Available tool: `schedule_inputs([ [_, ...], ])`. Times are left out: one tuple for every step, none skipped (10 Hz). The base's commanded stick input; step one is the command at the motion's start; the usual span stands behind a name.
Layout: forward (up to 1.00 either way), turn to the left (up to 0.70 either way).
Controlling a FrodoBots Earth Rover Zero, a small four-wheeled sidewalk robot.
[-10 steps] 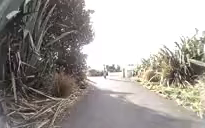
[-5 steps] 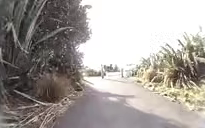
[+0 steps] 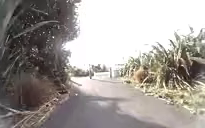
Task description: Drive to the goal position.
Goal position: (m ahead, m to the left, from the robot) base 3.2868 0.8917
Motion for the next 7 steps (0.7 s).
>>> schedule_inputs([
  [0.7,-0.35],
  [0.7,-0.35],
  [0.7,-0.35],
  [0.7,-0.35],
  [0.7,-0.35],
  [0.7,-0.19],
  [0.7,0.0],
])
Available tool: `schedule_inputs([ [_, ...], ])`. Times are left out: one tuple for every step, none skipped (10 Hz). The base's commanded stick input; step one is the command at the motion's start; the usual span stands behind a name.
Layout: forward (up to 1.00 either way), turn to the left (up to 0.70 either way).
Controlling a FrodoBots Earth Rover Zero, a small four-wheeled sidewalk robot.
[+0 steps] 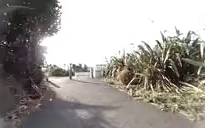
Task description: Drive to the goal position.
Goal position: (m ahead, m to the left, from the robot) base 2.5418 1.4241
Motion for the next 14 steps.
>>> schedule_inputs([
  [0.7,0.0],
  [0.7,0.0],
  [0.7,0.0],
  [0.7,0.0],
  [0.7,0.0],
  [0.7,0.0],
  [0.7,0.0],
  [0.7,0.0],
  [0.7,0.02],
  [0.7,0.25],
  [0.7,0.35],
  [0.7,0.35],
  [0.7,0.35],
  [0.7,0.35],
])
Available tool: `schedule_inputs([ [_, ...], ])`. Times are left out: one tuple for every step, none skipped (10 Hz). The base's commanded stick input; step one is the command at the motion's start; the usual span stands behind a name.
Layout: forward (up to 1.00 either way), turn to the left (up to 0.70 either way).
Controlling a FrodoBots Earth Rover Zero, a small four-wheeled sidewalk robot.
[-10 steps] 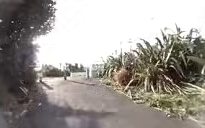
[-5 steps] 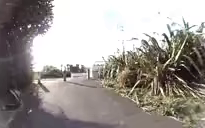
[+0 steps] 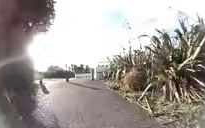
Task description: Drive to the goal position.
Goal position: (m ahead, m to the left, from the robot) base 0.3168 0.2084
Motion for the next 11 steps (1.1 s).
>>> schedule_inputs([
  [0.7,0.35],
  [0.7,0.35],
  [0.7,0.35],
  [0.7,0.35],
  [0.7,0.35],
  [0.7,0.35],
  [0.7,0.35],
  [0.7,0.35],
  [0.7,0.21],
  [0.7,0.0],
  [0.7,0.0],
])
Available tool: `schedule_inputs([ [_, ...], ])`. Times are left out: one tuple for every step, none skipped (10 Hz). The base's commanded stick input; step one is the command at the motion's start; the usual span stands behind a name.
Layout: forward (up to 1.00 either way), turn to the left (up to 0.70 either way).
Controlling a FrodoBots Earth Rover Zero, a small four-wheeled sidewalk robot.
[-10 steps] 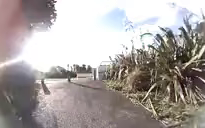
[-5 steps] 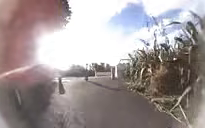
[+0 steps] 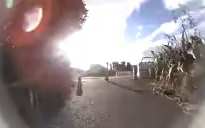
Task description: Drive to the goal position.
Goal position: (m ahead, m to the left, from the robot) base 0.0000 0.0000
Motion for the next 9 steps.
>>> schedule_inputs([
  [0.7,0.0],
  [0.7,-0.35],
  [0.7,-0.35],
  [0.7,-0.35],
  [0.7,-0.35],
  [0.7,-0.35],
  [0.7,-0.35],
  [0.7,-0.35],
  [0.7,-0.35],
])
